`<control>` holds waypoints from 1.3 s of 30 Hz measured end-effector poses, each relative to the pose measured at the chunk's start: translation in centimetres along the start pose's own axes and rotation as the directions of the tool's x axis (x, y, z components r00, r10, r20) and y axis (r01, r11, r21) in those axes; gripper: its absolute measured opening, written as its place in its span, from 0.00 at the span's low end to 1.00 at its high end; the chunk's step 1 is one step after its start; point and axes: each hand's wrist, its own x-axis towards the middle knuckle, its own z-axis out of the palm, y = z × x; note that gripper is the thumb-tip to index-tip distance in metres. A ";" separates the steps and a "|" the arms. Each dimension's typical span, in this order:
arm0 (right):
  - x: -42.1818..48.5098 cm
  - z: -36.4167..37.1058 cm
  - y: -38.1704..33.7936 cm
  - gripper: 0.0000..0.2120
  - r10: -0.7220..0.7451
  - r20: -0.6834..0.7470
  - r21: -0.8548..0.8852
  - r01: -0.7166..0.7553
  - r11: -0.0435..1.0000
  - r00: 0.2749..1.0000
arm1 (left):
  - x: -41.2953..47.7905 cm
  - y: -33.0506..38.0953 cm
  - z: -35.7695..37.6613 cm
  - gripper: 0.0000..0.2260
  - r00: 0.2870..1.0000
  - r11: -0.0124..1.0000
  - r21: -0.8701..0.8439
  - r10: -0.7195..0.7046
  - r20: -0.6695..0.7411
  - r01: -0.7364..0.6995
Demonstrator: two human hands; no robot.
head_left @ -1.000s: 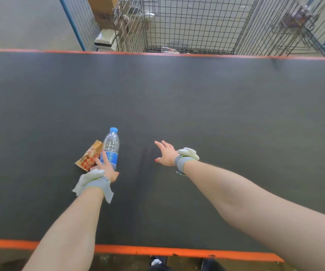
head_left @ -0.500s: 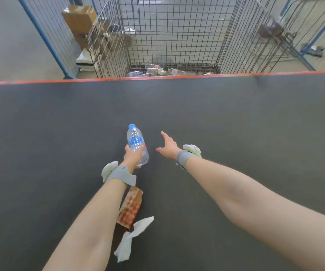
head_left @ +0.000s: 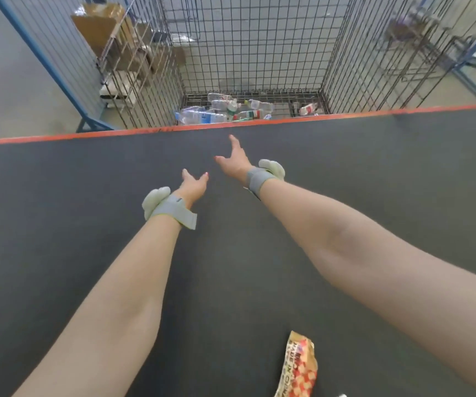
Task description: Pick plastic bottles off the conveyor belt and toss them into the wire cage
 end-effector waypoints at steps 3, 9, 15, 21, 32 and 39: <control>-4.7 2.1 3.4 0.38 0.160 0.107 -0.166 -0.141 0.976 0.981 | -4.2 -6.2 1.4 0.37 0.998 0.958 0.284 -0.046 0.040 0.033; -16.9 5.3 9.2 0.40 0.315 0.267 -0.520 -0.139 0.843 0.911 | -14.7 -16.8 2.1 0.39 0.992 0.809 0.588 -0.093 0.085 0.026; -27.1 8.7 16.0 0.45 0.323 0.297 -0.600 -0.088 0.795 0.898 | -21.6 -26.2 3.2 0.35 0.999 0.742 0.669 -0.042 -0.035 0.054; -33.1 8.8 20.7 0.56 0.355 0.145 -0.674 -0.171 0.719 0.924 | -26.2 -29.3 6.3 0.31 0.984 0.797 0.603 -0.091 0.153 -0.021; -34.9 10.0 16.2 0.51 0.219 0.246 -0.546 -0.051 0.836 0.944 | -27.8 -28.1 3.7 0.32 0.996 0.853 0.514 0.088 0.033 -0.092; -36.6 10.9 15.5 0.50 0.224 0.277 -0.595 -0.016 0.803 0.934 | -28.7 -31.2 1.2 0.32 0.999 0.856 0.515 0.035 0.016 -0.038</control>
